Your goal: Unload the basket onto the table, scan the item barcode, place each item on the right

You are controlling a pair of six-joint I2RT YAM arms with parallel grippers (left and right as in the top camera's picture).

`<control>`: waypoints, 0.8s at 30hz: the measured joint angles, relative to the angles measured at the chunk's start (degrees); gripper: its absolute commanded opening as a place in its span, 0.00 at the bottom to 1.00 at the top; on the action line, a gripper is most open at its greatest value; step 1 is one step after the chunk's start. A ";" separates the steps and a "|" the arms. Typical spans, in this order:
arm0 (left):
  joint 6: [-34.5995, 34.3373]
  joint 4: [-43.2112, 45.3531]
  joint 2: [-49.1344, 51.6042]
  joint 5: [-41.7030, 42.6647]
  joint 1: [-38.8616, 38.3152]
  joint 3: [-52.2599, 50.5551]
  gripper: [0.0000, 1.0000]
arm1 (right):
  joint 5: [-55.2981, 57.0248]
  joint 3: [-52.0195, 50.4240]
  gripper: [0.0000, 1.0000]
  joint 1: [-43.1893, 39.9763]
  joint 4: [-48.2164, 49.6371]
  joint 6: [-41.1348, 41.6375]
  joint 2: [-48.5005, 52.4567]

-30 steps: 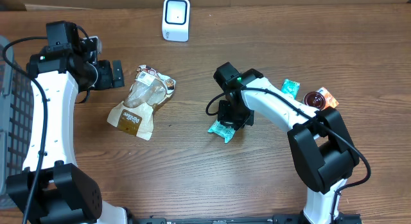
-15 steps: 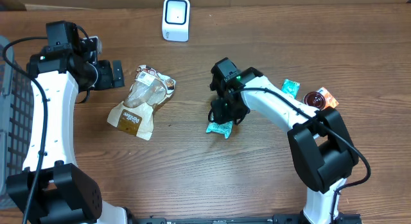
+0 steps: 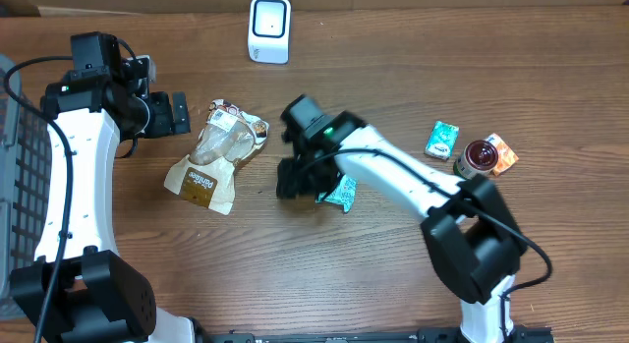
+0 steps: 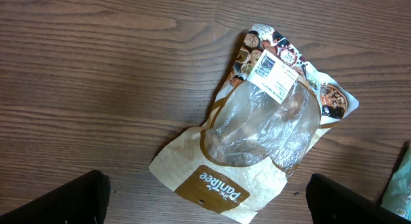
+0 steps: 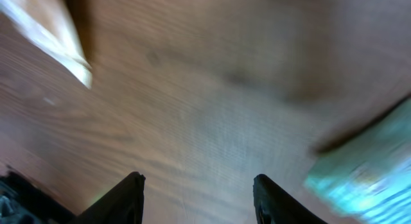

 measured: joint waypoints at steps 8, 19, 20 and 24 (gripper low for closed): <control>0.00 0.02 -0.02 -0.02 0.00 0.00 1.00 | 6.45 -1.97 0.53 -2.03 -8.26 6.40 2.58; 0.00 0.00 -0.02 -0.02 0.00 0.00 1.00 | 22.62 -2.01 0.52 -13.35 -15.19 7.19 2.58; 0.00 0.02 -0.02 0.00 0.00 0.00 1.00 | 23.65 -2.01 0.54 -14.53 -14.60 6.25 2.58; 0.00 0.02 0.00 -0.02 0.00 0.00 1.00 | 24.09 -1.97 0.57 -18.84 -13.09 4.52 2.58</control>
